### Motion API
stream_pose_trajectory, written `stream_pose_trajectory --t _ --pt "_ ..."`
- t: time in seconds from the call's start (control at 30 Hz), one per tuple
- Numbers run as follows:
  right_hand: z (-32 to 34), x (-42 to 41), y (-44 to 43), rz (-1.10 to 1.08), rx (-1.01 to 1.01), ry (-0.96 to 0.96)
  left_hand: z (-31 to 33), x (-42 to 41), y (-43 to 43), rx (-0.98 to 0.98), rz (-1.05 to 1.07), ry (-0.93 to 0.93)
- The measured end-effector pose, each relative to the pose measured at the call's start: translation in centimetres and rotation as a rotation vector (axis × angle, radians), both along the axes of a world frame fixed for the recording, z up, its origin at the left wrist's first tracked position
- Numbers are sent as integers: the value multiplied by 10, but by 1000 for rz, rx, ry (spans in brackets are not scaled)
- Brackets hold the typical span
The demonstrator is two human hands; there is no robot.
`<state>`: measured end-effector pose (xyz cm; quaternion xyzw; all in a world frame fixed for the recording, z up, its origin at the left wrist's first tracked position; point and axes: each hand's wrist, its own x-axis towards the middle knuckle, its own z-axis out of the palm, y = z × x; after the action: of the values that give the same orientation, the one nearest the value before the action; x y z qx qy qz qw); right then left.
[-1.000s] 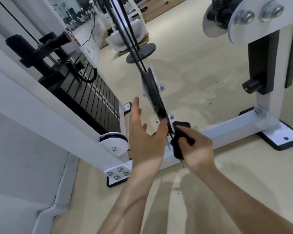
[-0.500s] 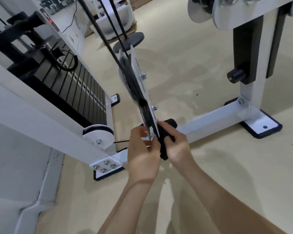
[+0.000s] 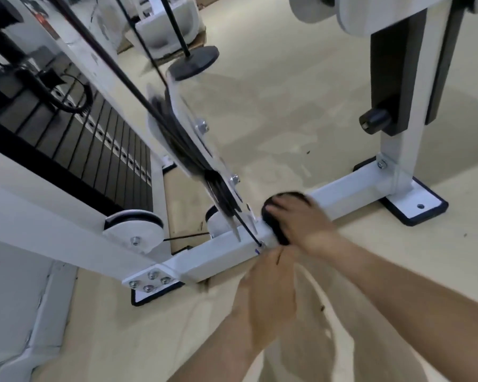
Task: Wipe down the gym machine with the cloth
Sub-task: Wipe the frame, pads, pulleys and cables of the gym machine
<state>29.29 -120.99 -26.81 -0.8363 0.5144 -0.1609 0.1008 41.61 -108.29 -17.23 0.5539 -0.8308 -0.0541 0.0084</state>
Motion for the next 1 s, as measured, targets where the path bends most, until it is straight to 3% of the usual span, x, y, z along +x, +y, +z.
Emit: stream_pose_trajectory --t 0.07,0.17,0.23,0.3,0.4,0.47,0.6,0.7,0.8,0.9,1.0 --pt "-3 -51 -20 -198 -33 71 -17 -6 -10 99 44 84" --pt "-7 -88 -28 -485 90 57 -34 -22 -31 174 75 172" --pt "-6 -56 -9 -434 167 -14 -39 -31 -41 164 87 242" --pt "-14 -15 19 -245 209 -170 -41 -38 -46 109 98 289" --pt "-9 -7 43 -131 221 -171 -51 -43 -55 4 35 130" --pt "2 -34 36 -157 159 -212 -57 -44 -72 60 33 100" --pt "37 -88 38 -371 303 -257 -70 -48 -102 145 -31 -80" --pt "59 -106 51 -527 364 -197 -72 -48 -104 244 -11 -88" --pt "74 -100 59 -633 390 -204 -60 -48 -103 371 1 123" --pt "74 -79 52 -596 241 -305 -42 -65 -95 181 -180 496" --pt "57 -72 38 -555 205 -340 -36 -78 -106 121 -138 555"
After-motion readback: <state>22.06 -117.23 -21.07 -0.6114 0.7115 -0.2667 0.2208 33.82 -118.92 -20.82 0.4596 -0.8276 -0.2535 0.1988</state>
